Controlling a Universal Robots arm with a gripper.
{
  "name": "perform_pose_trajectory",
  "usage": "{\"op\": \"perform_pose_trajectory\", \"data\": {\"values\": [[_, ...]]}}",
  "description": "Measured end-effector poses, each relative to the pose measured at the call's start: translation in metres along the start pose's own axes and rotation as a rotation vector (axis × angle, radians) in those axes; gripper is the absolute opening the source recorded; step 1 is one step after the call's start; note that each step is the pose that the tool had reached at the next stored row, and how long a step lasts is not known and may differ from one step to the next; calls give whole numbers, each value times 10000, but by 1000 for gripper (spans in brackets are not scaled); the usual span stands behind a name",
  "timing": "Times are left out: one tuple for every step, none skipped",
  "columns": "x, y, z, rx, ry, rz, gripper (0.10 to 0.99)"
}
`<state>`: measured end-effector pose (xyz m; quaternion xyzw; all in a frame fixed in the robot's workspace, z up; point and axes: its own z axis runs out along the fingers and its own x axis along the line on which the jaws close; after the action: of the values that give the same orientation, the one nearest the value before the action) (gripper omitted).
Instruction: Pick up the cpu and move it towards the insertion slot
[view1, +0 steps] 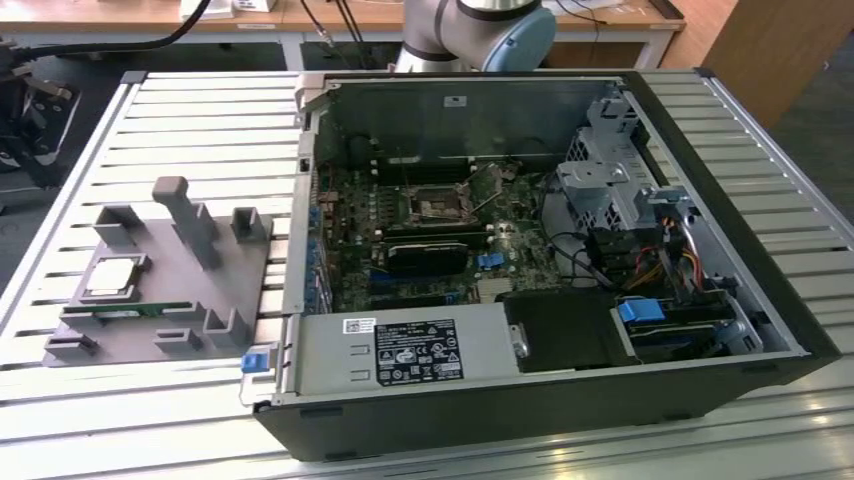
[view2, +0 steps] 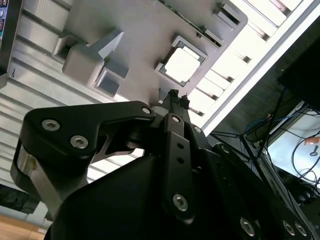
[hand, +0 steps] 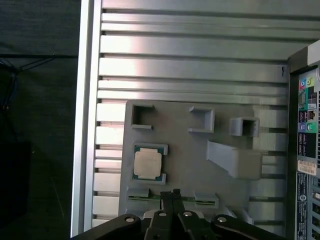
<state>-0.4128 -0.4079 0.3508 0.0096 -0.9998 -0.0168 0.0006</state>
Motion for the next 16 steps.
{"op": "perform_pose_trajectory", "data": {"values": [[2,0,5,4,0,1,106],[69,-5,186,154,7,1,106],[70,-8,289,153,5,1,106],[70,-8,291,155,5,0,106],[70,-8,293,156,5,0,114],[70,-8,295,158,4,0,114],[70,-8,298,162,5,0,176],[70,-9,301,165,5,1,176],[70,-9,304,167,6,0,176],[70,-9,309,167,5,0,176],[71,-9,313,167,4,1,176],[74,-9,316,167,5,1,184],[76,-9,320,168,6,1,184],[83,-9,326,168,6,2,251],[92,-9,334,167,5,2,251],[100,-9,343,167,4,1,251]]}}
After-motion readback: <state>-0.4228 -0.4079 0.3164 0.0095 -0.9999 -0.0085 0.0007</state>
